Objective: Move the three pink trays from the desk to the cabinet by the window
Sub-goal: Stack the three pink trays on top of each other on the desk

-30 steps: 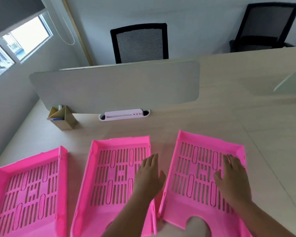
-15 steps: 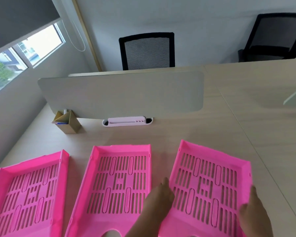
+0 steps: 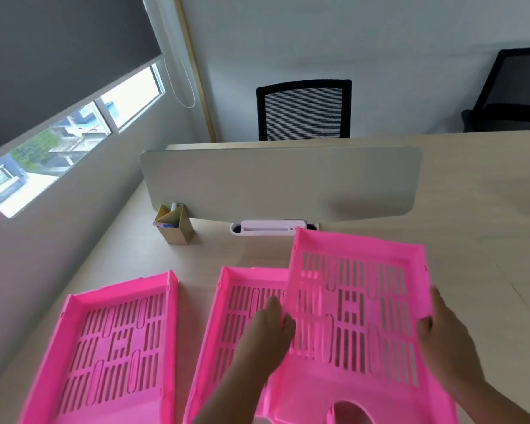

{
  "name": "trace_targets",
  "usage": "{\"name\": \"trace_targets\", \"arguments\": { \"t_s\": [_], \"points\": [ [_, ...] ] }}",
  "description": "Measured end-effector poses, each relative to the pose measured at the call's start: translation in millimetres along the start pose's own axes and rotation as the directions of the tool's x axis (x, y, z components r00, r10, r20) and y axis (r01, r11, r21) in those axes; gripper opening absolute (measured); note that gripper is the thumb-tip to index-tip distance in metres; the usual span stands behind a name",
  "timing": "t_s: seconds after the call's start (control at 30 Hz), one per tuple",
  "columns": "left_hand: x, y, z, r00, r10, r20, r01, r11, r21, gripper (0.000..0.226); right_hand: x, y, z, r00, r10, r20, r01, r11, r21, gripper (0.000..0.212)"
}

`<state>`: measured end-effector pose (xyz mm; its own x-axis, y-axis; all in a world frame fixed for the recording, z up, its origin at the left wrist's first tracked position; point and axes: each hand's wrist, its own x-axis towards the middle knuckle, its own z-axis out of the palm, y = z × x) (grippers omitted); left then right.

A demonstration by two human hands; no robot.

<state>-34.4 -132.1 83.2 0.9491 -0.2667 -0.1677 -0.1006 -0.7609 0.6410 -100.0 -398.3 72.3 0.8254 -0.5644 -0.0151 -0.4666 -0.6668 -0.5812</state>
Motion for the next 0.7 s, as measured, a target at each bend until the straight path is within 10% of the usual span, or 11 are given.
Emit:
{"name": "trace_targets", "arguments": {
  "t_s": [0.7],
  "points": [
    [-28.8, -140.5, -69.3, 0.979, -0.197, 0.056, 0.199, 0.980, -0.027, 0.012, -42.2, -95.3, 116.3, 0.971, 0.041, 0.237, -0.042, 0.999, -0.001, 0.061]
  ]
}}
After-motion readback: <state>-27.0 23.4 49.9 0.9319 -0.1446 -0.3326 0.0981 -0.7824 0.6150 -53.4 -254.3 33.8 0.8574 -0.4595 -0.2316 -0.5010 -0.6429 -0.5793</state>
